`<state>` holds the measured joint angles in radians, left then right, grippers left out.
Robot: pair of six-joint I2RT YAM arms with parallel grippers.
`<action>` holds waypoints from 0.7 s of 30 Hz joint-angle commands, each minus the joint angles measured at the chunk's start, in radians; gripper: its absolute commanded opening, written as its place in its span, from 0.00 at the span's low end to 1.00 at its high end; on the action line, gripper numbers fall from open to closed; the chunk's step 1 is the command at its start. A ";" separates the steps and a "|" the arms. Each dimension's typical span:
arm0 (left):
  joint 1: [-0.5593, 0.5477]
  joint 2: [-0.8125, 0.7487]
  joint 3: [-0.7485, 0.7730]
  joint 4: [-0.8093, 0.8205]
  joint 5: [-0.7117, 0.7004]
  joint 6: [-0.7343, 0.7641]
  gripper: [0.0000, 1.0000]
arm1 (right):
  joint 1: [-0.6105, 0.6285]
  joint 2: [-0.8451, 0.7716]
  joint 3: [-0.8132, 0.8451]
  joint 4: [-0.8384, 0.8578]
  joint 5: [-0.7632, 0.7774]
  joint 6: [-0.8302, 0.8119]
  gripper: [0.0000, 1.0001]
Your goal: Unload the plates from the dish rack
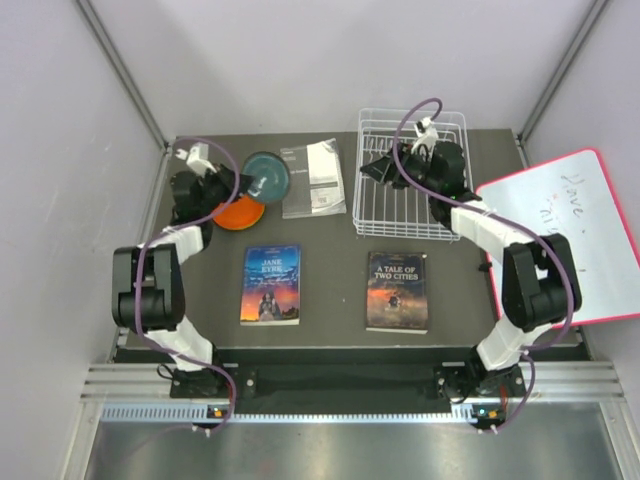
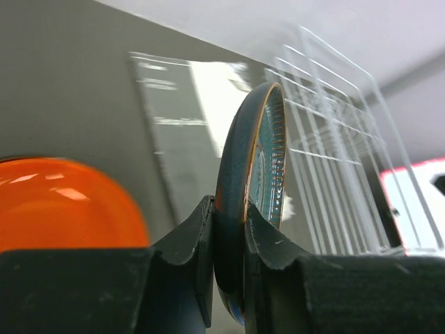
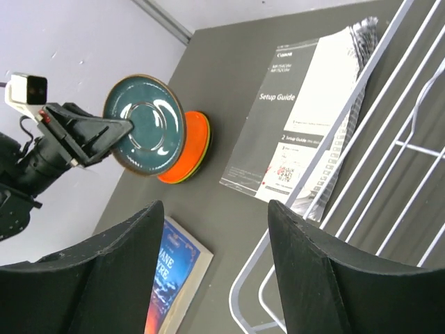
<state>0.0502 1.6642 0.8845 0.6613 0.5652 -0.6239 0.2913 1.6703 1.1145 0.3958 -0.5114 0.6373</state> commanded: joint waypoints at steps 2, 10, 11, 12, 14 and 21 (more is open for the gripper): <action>0.099 0.002 0.028 -0.009 -0.024 0.047 0.00 | 0.000 -0.066 -0.002 -0.023 0.031 -0.051 0.62; 0.165 0.074 0.016 -0.017 -0.053 0.064 0.00 | 0.000 -0.077 -0.035 -0.011 0.037 -0.045 0.62; 0.169 0.077 0.008 -0.017 -0.059 0.069 0.00 | 0.000 -0.075 -0.036 -0.011 0.034 -0.047 0.62; 0.171 0.078 0.005 -0.020 -0.065 0.072 0.00 | 0.000 -0.072 -0.038 -0.011 0.034 -0.045 0.62; 0.178 0.097 -0.002 -0.017 -0.064 0.070 0.00 | 0.000 -0.073 -0.044 -0.008 0.033 -0.045 0.62; 0.188 0.131 -0.024 -0.015 -0.096 0.073 0.00 | 0.002 -0.067 -0.062 0.006 0.028 -0.039 0.63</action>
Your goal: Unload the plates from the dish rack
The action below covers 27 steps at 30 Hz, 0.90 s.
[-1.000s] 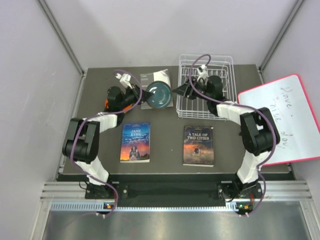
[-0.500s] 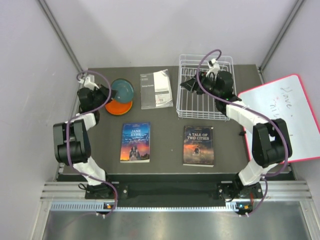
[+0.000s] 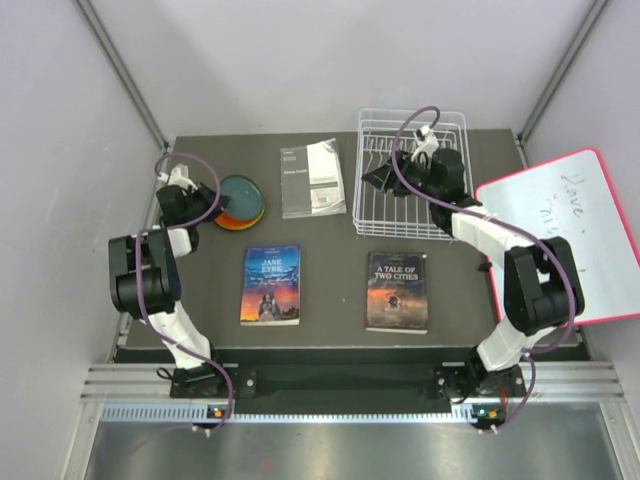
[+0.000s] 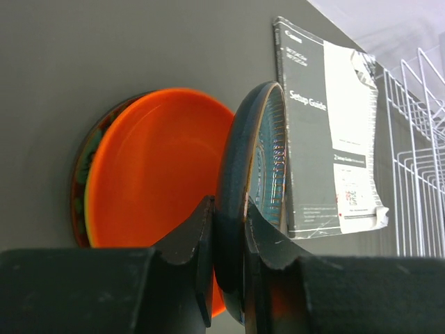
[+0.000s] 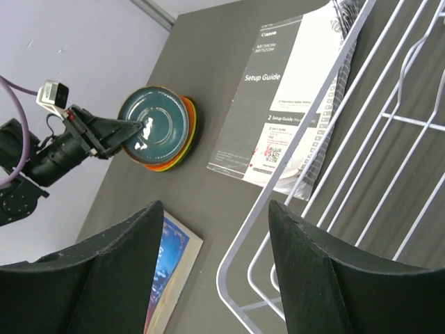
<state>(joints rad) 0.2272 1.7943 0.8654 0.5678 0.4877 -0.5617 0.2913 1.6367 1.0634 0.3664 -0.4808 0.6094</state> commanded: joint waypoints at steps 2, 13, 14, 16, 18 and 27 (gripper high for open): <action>0.011 0.002 -0.020 0.083 -0.035 0.008 0.00 | 0.000 -0.032 -0.014 0.040 -0.001 -0.010 0.62; 0.015 0.022 -0.014 0.046 -0.024 0.008 0.36 | 0.002 -0.026 -0.033 0.052 -0.007 -0.002 0.62; 0.017 0.020 -0.012 0.043 -0.023 0.009 0.46 | 0.002 -0.026 -0.033 0.052 -0.008 0.001 0.63; 0.015 0.014 0.000 0.009 -0.015 0.022 0.52 | 0.002 -0.028 -0.033 0.052 -0.010 0.000 0.63; 0.017 0.010 0.001 -0.002 -0.008 0.028 0.70 | 0.003 -0.034 -0.036 0.052 -0.008 -0.003 0.63; 0.014 -0.136 0.043 -0.184 -0.101 0.117 0.99 | 0.003 -0.092 -0.049 -0.013 0.068 -0.071 0.63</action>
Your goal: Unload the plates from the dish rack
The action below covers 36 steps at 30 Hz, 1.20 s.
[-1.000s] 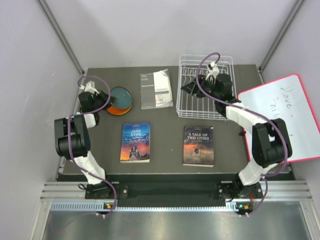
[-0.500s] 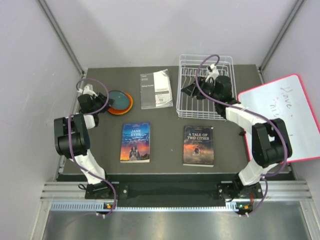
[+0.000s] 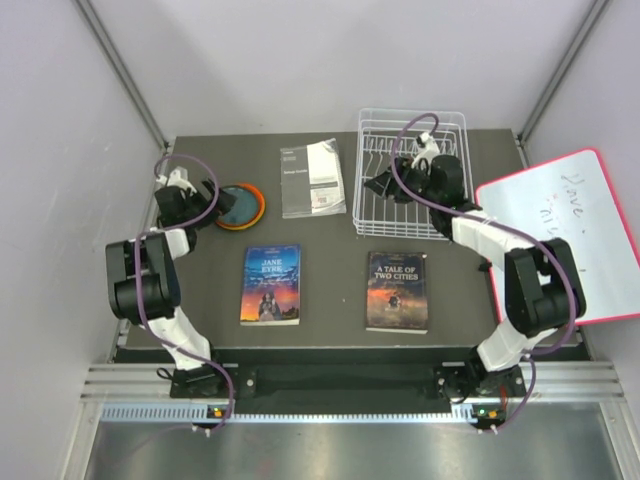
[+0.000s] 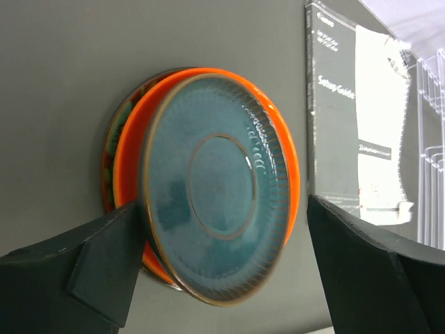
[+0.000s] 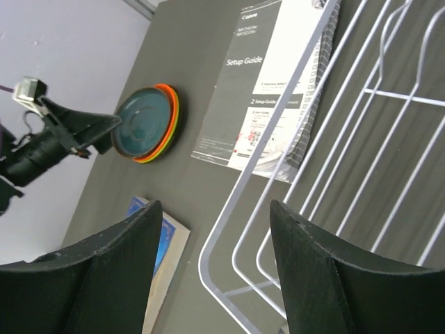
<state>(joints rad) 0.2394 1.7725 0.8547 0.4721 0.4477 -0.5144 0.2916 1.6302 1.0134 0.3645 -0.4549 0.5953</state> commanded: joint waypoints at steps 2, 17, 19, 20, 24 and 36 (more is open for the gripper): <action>0.001 -0.145 0.053 -0.116 -0.082 0.088 0.99 | 0.003 -0.101 -0.002 -0.038 0.074 -0.075 0.64; -0.049 -0.280 0.070 -0.181 -0.011 0.085 0.99 | 0.012 -0.236 -0.059 -0.122 0.183 -0.166 0.64; -0.093 -0.298 0.098 -0.205 0.008 0.094 0.99 | 0.020 -0.256 -0.068 -0.153 0.235 -0.187 0.65; -0.118 -0.315 0.122 -0.261 -0.012 0.131 0.99 | 0.027 -0.280 -0.071 -0.165 0.261 -0.215 0.66; -0.332 -0.381 0.210 -0.424 -0.225 0.269 0.99 | 0.055 -0.365 -0.127 -0.202 0.447 -0.256 0.75; -0.555 -0.539 0.063 -0.320 -0.438 0.407 0.99 | 0.170 -0.716 -0.444 -0.199 0.933 -0.311 1.00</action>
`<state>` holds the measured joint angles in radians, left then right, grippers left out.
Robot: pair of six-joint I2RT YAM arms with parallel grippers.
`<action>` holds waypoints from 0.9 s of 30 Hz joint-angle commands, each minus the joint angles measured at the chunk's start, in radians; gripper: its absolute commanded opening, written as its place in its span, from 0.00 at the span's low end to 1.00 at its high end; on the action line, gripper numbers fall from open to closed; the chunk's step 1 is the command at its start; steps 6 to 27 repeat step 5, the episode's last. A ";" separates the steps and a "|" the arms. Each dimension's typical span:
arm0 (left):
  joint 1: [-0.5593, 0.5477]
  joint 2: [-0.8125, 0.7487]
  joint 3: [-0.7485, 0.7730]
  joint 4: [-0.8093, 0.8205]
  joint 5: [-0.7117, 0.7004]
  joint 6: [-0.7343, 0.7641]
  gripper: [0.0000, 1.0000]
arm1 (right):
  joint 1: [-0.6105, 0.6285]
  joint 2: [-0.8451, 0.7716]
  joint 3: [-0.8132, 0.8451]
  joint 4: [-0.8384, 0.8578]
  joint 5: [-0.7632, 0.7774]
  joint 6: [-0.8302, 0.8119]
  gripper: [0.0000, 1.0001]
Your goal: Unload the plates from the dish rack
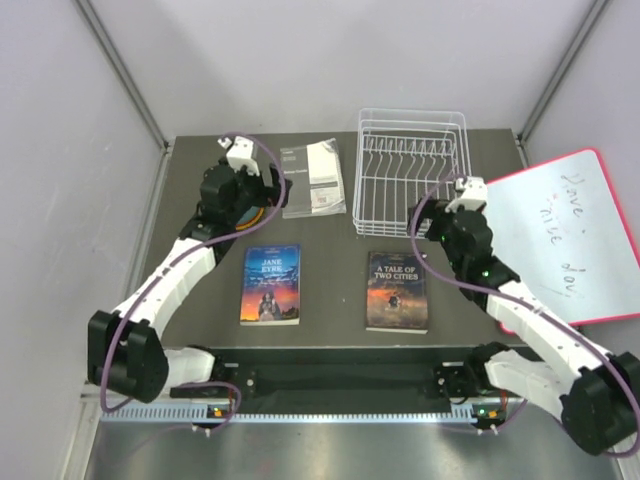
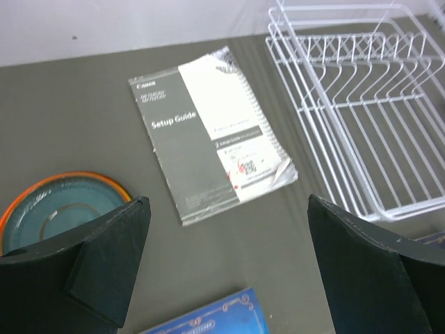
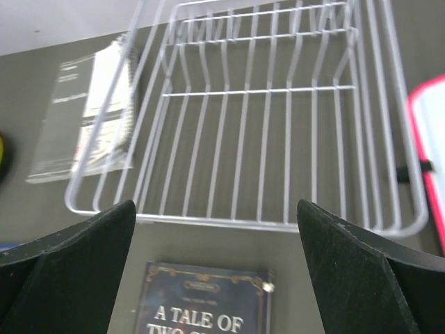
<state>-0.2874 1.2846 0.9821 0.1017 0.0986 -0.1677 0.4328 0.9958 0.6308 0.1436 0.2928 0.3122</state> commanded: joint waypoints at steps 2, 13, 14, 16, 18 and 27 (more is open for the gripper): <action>-0.039 -0.073 -0.088 0.070 -0.123 0.066 0.99 | 0.029 -0.112 -0.095 0.028 0.203 -0.036 1.00; -0.048 -0.087 -0.091 0.069 -0.168 0.073 0.99 | 0.037 -0.126 -0.111 0.028 0.223 -0.038 1.00; -0.048 -0.087 -0.091 0.069 -0.168 0.073 0.99 | 0.037 -0.126 -0.111 0.028 0.223 -0.038 1.00; -0.048 -0.087 -0.091 0.069 -0.168 0.073 0.99 | 0.037 -0.126 -0.111 0.028 0.223 -0.038 1.00; -0.048 -0.087 -0.091 0.069 -0.168 0.073 0.99 | 0.037 -0.126 -0.111 0.028 0.223 -0.038 1.00; -0.048 -0.087 -0.091 0.069 -0.168 0.073 0.99 | 0.037 -0.126 -0.111 0.028 0.223 -0.038 1.00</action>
